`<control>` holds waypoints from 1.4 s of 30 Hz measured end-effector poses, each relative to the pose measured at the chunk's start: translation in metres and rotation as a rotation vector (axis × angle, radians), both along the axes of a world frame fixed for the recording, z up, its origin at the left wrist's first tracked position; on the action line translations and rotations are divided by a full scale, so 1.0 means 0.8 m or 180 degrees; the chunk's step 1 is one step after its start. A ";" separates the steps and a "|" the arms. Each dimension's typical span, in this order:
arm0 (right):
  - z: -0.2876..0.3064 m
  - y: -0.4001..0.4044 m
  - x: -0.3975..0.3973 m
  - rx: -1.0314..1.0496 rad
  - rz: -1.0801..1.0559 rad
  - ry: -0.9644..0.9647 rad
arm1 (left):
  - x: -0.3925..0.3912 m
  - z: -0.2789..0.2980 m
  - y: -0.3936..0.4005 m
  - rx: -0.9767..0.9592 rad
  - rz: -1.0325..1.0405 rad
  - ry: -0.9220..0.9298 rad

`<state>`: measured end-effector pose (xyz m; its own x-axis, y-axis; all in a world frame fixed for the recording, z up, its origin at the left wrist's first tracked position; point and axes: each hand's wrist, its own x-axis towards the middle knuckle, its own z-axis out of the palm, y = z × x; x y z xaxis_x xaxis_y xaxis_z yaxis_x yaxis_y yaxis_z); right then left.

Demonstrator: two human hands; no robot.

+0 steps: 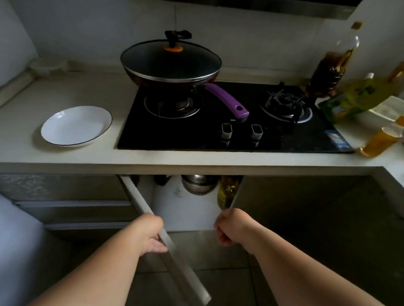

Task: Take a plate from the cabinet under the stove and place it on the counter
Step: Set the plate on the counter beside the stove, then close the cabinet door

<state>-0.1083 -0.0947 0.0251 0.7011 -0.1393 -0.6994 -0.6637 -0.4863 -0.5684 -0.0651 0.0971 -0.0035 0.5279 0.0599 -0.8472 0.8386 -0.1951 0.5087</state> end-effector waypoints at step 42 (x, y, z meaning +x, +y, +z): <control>0.036 0.006 0.162 -0.0180 0.0740 -0.0452 | 0.111 0.094 0.056 -0.0329 0.0450 -0.1158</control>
<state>0.0211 -0.0900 0.0542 0.8091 0.0010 -0.5876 -0.4461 -0.6498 -0.6154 0.0235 0.1416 0.0713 0.7870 0.0776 -0.6120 0.6151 -0.0229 0.7881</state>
